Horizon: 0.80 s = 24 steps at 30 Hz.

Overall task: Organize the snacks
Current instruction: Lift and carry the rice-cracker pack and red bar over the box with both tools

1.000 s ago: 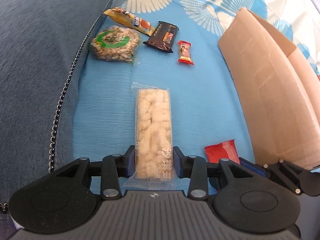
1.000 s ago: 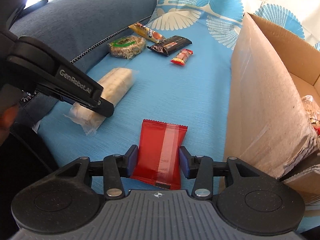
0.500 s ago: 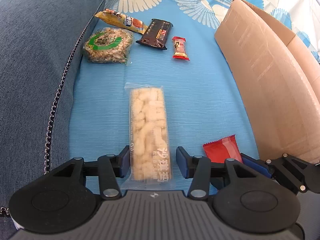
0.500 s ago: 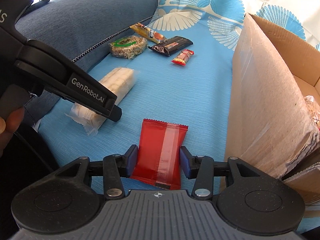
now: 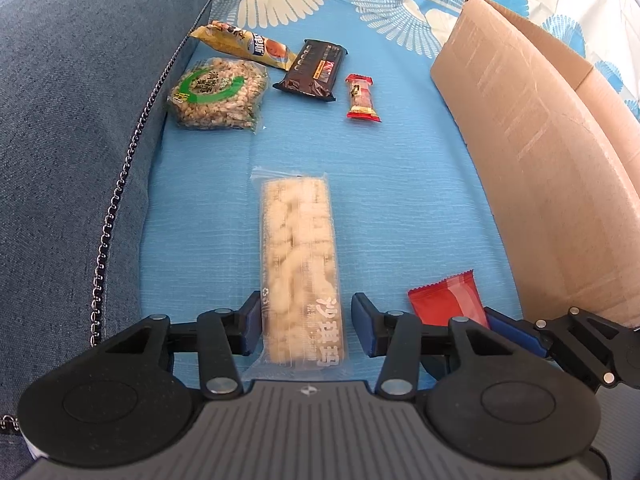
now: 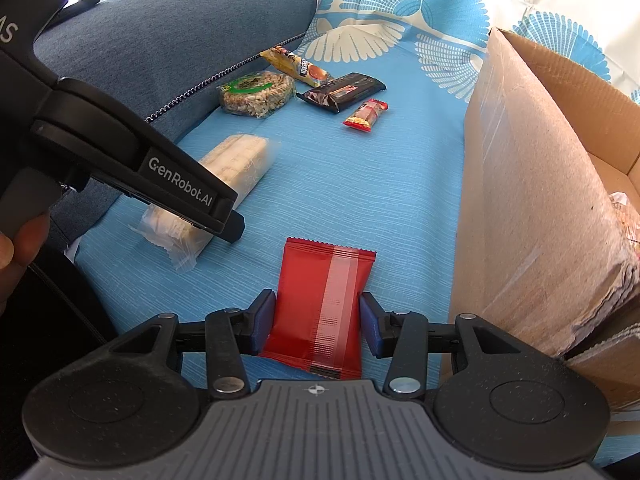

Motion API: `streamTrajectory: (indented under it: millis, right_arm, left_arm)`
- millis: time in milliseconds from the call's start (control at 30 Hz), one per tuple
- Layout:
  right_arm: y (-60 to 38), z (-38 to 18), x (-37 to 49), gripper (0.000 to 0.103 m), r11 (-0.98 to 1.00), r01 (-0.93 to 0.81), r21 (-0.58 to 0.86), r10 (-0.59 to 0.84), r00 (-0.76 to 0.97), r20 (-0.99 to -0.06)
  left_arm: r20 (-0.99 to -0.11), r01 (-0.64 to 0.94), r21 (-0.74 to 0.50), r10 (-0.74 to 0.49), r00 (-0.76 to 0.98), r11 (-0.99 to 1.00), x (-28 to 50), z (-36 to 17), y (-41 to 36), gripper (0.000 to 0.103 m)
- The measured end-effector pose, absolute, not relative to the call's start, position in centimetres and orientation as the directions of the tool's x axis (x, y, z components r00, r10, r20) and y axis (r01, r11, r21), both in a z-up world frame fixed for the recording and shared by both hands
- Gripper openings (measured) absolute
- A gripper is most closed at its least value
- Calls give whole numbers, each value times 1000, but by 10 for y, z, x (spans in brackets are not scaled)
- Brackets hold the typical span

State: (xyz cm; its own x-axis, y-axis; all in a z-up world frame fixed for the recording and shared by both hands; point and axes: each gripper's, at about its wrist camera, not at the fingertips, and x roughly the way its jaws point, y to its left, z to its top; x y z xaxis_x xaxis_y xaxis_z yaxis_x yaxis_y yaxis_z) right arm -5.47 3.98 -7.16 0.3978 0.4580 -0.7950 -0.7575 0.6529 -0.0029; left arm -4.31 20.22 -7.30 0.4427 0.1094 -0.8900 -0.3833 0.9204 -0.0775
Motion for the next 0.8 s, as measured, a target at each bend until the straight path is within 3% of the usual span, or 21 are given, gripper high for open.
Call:
streamTrajectory:
  millis: [167, 800]
  right_arm:
    - [41, -71, -59, 45, 640, -768, -30, 462, 416, -783]
    - [31, -31, -76, 45, 652, -753, -90, 519, 530, -671]
  left_arm:
    - [-885, -393, -76, 120, 451, 917, -44, -71, 203, 41]
    - [-797, -400, -161, 120, 592, 902, -66, -48, 210, 40]
